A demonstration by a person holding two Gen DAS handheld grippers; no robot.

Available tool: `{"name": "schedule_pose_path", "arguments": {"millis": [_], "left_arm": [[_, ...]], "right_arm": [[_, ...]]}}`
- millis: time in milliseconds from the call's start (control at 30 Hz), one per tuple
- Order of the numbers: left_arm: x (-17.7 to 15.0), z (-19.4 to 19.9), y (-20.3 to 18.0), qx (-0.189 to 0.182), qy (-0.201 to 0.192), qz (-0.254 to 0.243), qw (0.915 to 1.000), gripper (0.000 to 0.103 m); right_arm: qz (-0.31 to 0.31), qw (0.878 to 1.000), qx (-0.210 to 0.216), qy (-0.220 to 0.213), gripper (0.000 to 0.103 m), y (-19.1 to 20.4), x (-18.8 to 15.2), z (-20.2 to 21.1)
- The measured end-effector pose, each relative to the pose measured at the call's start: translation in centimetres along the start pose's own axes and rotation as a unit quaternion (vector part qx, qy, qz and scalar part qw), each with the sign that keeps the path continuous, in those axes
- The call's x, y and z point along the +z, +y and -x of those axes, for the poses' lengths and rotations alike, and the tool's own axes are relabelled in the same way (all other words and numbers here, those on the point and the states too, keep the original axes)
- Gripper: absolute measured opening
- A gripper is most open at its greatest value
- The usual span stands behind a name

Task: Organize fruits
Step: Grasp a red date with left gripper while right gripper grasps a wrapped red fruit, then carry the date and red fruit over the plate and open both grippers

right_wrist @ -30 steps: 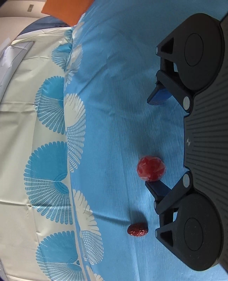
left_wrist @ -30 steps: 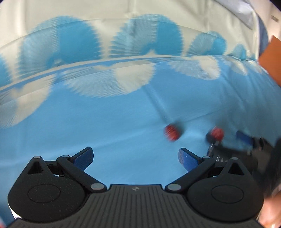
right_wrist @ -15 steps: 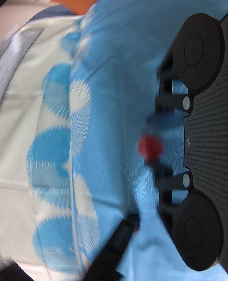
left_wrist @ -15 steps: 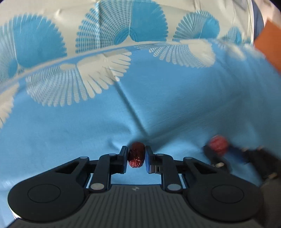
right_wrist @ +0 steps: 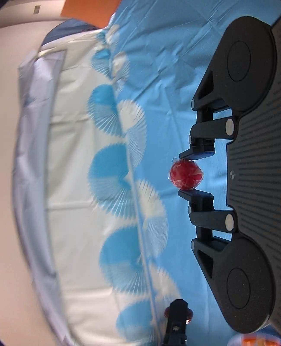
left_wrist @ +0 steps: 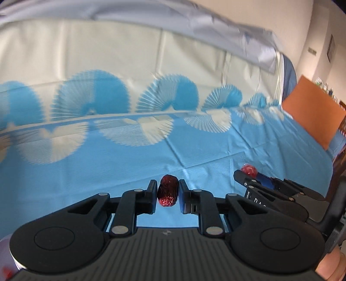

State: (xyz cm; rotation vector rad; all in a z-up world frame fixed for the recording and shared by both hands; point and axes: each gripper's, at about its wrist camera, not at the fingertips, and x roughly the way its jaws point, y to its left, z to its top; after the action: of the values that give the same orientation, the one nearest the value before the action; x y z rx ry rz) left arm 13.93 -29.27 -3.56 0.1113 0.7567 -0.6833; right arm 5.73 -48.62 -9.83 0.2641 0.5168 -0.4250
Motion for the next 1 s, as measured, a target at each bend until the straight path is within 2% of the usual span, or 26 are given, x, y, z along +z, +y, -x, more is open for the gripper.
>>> {"name": "schedule_pose_path", "arguments": {"millis": [167, 333, 467, 567, 667, 800, 1000], "left_arm": [[-3.9, 10.9, 3.4, 0.039, -0.011, 0.025, 0.9989, 0.022], [-9.1, 19.4, 7.3, 0.080, 0.004, 0.066, 0.9946, 0.022], [-13.0, 24.3, 9.9, 0.102, 0.011, 0.106, 0.9890, 0.022], [-15.2, 26.8, 11.2, 0.122, 0.007, 0.119, 0.9853, 0.022], [-17.0, 28.4, 12.2, 0.127, 0.008, 0.139, 0.9821, 0.022], [-18.4, 28.9, 13.1, 0.137, 0.020, 0.153, 0.9785, 0.022], [-19.0, 29.0, 13.7, 0.151, 0.031, 0.164, 0.9743, 0.022]], "right_arm": [[0.038, 0.997, 0.067, -0.001, 0.030, 6.0, -0.5, 8.3], [0.095, 0.986, 0.131, 0.042, 0.030, 11.4, -3.0, 14.7], [0.118, 0.977, 0.160, 0.078, 0.030, 14.1, -5.5, 18.5], [0.134, 0.971, 0.173, 0.097, 0.030, 15.8, -7.0, 21.1], [0.149, 0.965, 0.183, 0.112, 0.030, 17.1, -8.2, 23.0], [0.161, 0.960, 0.190, 0.126, 0.030, 18.6, -9.4, 24.8], [0.191, 0.954, 0.197, 0.120, 0.030, 20.3, -9.8, 26.3]]}}
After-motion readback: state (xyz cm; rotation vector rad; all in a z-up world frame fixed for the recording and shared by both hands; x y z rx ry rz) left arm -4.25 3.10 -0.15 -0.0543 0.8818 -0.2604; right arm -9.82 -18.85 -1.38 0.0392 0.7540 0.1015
